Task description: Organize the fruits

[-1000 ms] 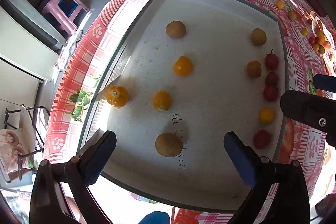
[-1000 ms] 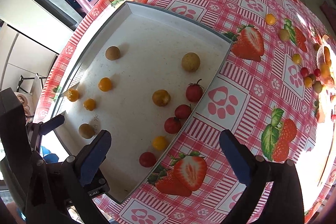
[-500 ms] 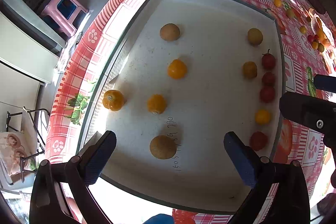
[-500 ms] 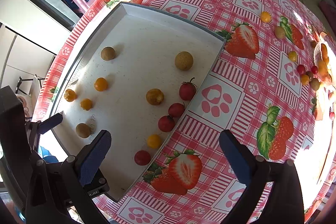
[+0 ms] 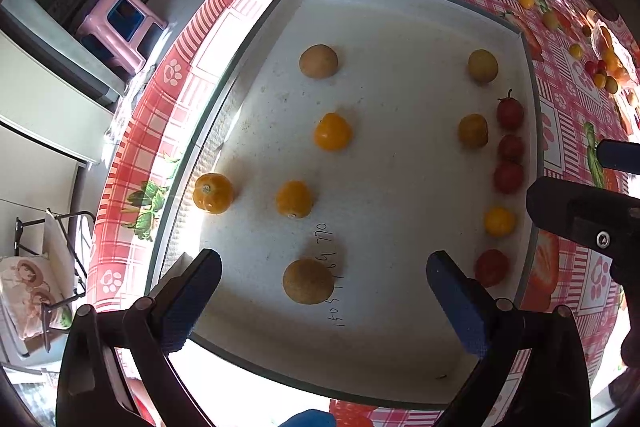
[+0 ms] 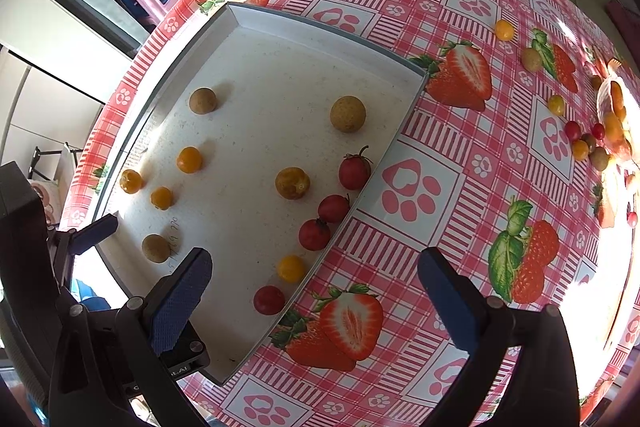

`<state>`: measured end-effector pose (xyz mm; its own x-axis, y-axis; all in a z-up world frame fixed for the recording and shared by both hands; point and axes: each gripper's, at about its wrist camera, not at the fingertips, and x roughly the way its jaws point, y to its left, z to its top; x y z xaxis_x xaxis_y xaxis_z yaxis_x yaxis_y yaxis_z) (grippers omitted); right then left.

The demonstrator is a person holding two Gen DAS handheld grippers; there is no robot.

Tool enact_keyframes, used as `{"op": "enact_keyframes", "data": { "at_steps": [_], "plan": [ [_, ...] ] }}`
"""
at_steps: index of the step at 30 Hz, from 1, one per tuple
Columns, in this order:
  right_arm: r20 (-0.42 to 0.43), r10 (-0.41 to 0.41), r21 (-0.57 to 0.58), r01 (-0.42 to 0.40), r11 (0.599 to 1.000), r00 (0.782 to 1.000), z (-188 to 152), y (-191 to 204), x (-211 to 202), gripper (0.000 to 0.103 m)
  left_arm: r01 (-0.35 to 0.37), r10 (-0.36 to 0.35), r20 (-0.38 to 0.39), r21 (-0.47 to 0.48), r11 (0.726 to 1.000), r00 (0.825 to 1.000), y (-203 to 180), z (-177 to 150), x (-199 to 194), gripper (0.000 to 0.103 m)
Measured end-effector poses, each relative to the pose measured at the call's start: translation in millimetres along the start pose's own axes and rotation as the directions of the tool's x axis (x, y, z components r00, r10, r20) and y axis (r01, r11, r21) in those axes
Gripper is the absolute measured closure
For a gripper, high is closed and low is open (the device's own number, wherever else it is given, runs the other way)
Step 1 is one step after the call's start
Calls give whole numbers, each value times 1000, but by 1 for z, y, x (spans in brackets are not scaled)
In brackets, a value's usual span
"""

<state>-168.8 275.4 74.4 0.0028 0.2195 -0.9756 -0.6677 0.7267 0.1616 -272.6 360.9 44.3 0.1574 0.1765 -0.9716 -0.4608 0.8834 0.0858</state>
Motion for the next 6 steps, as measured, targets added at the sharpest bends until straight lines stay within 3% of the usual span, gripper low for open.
{"op": "enact_keyframes", "data": {
  "at_steps": [6],
  "plan": [
    [-6,-7,-2,7,1000,1000,0,0,2,0,2,-2,35,5,1000,999,2,1,-4,0]
  ]
}}
